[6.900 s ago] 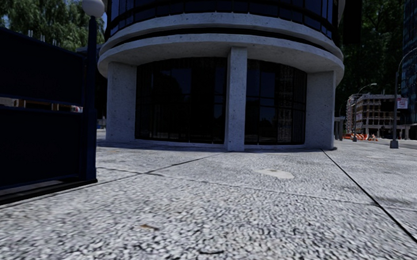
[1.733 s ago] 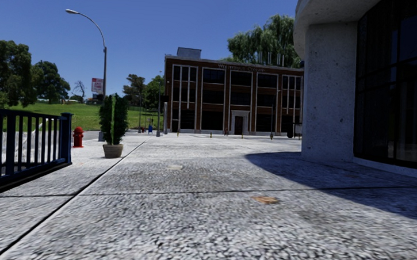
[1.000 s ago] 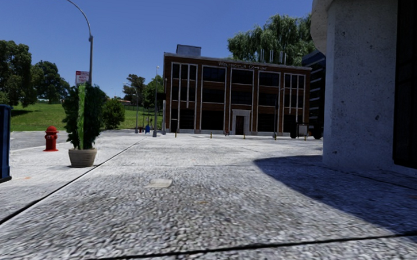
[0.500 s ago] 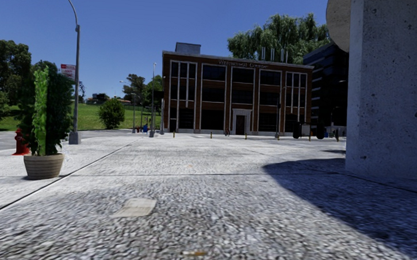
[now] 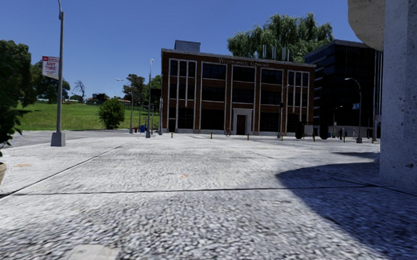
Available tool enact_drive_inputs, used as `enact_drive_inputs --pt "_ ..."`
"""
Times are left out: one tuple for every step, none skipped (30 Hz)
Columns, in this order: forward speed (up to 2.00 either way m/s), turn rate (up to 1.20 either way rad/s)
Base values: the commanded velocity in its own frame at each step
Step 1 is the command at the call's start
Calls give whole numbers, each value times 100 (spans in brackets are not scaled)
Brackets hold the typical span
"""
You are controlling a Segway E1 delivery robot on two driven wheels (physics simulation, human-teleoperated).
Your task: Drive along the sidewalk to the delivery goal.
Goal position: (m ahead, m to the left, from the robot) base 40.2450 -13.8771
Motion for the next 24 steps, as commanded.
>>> enact_drive_inputs --pt "200 0" --pt "200 0" --pt "200 0" --pt "200 0" --pt "200 0" --pt "200 0" --pt "200 0" --pt "200 0" --pt "200 0" --pt "200 0" --pt "200 0" --pt "200 0" --pt "200 0" --pt "200 0" --pt "200 0" --pt "200 0" --pt "200 0" --pt "200 0" --pt "200 0" --pt "200 0" --pt "200 0" --pt "200 0" --pt "200 0" --pt "200 0"
